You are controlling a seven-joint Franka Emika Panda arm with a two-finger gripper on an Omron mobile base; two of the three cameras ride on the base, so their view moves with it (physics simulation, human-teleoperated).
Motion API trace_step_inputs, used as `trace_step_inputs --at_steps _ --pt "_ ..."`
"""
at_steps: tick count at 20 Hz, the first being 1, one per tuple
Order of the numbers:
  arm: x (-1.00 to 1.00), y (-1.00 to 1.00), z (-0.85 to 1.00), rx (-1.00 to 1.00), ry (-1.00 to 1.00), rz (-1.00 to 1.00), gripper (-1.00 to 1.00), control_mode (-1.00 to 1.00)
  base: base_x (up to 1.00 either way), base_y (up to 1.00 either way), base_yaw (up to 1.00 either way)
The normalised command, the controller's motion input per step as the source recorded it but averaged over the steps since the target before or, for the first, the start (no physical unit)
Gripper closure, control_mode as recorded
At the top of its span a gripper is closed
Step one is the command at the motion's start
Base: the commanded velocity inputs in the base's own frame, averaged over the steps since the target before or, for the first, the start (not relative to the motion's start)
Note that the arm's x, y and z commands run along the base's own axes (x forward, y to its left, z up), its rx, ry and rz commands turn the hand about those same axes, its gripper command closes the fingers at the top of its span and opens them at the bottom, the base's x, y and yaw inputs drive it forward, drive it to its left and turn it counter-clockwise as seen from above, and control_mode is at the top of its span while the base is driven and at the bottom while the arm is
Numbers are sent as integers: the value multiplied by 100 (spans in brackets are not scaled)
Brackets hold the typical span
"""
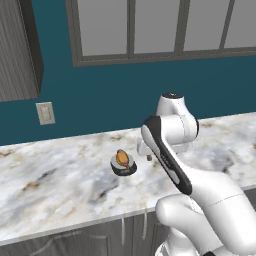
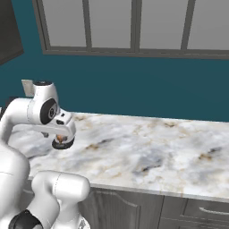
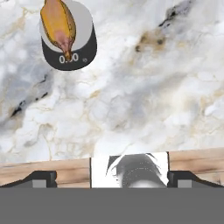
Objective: Take the chicken drumstick from the fridge and place it on the digital scale on the counter by the fridge. Wait a few seconds for a reading, then move it to the plate on the dining counter.
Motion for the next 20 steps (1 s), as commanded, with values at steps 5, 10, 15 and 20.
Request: trace_step_inputs --at_steps 5,10,15,20 --pt "100 20 -34 0 9 0 -100 -100 0 0 0" --pt "63 23 -17 0 1 0 -100 -100 0 0 0" --pt "14 28 -12 0 -5 0 -100 -100 0 0 0" --pt "30 28 -19 0 -8 0 -100 -100 0 0 0"
